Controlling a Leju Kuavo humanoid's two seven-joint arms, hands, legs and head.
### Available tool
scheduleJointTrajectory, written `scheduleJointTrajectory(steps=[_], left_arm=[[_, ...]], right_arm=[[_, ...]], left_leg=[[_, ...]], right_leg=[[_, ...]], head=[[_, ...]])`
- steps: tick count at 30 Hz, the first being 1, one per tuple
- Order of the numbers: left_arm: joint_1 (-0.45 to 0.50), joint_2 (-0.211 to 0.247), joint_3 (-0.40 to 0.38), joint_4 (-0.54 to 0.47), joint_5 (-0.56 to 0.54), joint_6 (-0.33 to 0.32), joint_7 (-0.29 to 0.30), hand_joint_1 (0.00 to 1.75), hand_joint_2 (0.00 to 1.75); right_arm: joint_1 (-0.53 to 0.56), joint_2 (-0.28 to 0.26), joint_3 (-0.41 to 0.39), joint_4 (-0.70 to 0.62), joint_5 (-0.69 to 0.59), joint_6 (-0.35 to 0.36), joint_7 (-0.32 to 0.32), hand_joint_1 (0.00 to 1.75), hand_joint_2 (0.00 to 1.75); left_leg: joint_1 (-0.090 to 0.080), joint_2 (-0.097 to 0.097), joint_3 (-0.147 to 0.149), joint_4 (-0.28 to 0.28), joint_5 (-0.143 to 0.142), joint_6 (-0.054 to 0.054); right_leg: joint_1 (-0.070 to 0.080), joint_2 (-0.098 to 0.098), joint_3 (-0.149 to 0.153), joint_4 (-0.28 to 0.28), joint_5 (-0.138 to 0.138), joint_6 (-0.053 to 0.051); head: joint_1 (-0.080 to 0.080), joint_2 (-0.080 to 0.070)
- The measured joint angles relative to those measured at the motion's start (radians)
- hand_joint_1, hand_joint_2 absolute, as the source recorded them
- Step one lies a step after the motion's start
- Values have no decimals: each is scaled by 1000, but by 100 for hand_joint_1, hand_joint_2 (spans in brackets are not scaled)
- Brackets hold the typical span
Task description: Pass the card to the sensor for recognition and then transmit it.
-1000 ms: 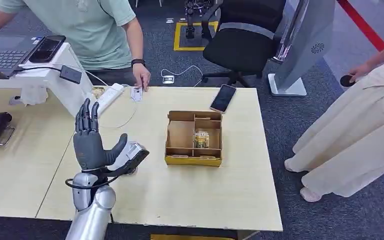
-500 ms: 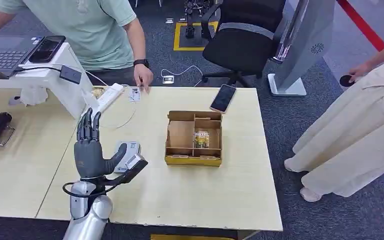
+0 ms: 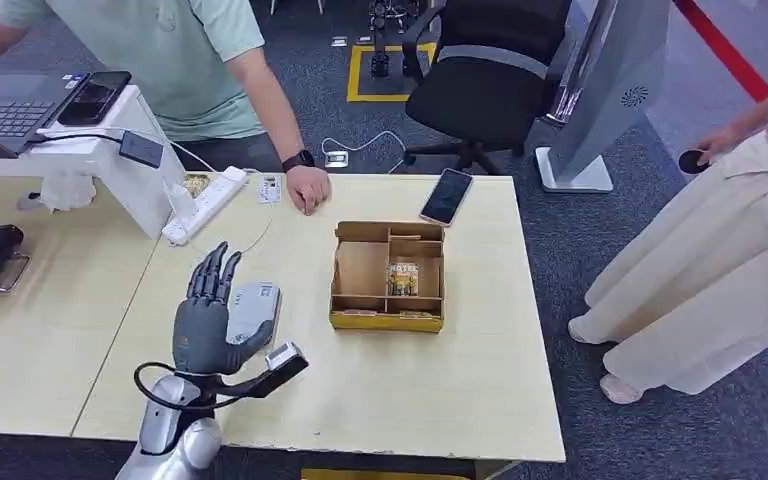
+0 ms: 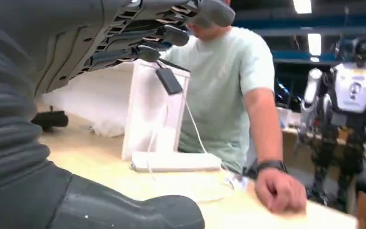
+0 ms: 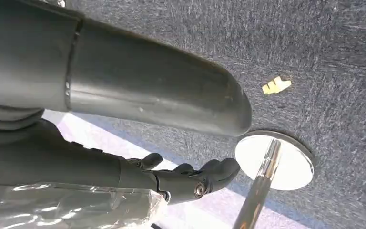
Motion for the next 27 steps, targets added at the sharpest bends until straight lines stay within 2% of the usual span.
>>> scheduleJointTrajectory(steps=[2,5,14,22,27], left_arm=[[0,16,-24,0,2,-6,2,0,175],[-3,41,-62,1,4,-62,11,0,175],[-42,92,-168,31,2,-177,18,0,175],[-78,109,-218,43,10,-224,28,0,175],[-111,96,-259,58,18,-242,46,0,175]], right_arm=[[0,0,-3,0,1,0,0,0,0],[-1,0,-6,1,5,0,-5,0,0],[-12,-5,-6,9,18,0,-11,0,0],[-16,-8,-6,14,21,0,-11,0,0],[-19,-8,-6,16,22,0,-11,0,0]], left_leg=[[0,0,0,0,0,0],[0,0,0,0,0,0],[0,0,0,0,0,0],[0,0,0,0,0,0],[0,0,0,0,0,0]], right_leg=[[0,0,0,0,0,0],[0,0,0,0,0,0],[0,0,0,0,0,0],[0,0,0,0,0,0],[0,0,0,0,0,0]], head=[[0,0],[0,0],[0,0],[0,0],[0,0]])
